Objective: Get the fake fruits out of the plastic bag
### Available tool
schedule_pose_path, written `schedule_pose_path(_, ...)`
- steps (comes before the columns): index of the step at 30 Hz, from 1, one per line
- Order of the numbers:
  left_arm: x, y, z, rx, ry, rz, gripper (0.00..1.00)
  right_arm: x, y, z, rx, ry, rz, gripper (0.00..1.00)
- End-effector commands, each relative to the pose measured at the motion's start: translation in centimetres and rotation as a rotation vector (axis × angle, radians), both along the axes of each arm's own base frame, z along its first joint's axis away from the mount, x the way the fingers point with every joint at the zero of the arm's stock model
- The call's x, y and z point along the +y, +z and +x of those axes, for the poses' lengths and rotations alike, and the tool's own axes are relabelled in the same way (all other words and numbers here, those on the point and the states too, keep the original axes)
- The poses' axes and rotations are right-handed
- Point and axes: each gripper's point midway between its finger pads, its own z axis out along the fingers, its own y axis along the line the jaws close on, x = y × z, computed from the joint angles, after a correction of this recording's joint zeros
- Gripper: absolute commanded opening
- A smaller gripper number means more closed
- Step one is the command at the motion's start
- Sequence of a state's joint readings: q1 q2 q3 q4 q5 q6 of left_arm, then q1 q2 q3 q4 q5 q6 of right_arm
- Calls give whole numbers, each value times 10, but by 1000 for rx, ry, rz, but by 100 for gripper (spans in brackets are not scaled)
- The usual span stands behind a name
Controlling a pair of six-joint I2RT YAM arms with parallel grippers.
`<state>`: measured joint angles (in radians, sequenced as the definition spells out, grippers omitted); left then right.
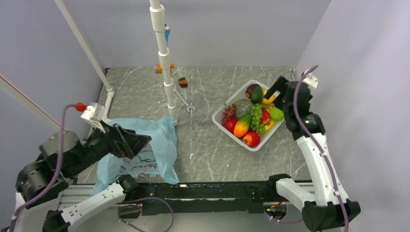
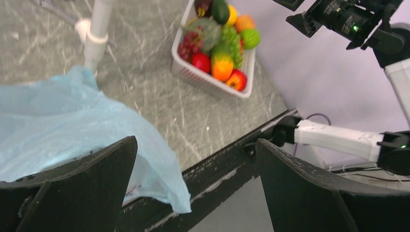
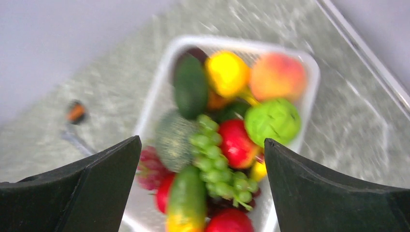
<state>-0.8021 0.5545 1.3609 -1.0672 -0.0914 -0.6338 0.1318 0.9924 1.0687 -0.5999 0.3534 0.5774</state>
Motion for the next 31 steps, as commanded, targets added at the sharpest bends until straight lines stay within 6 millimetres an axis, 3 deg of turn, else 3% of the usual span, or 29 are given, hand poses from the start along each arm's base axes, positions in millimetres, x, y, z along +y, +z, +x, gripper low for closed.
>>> schedule_pose_path(1,7,65,3,-184,15,-81,99,19,106,-16,-222,134,29,99)
schedule_pose_path(6,24,124,-3,-379,32,-135,99,37,180,-48,-410,275,43,100)
schedule_pose_path(10,41,159,-15,-536,47,-186,99,45,223,-93,-574,368,29,100)
schedule_pose_path(15,59,186,-28,-683,84,-277,99,17,266,-156,-754,280,-47,100)
schedule_pose_path(21,72,203,-36,-760,118,-316,99,-17,282,-190,-809,103,-61,100)
schedule_pose_path(29,83,206,-39,-782,146,-314,99,-29,281,-193,-789,44,-94,100)
schedule_pose_path(31,84,204,-38,-776,153,-314,99,-42,275,-190,-725,-40,-76,100)
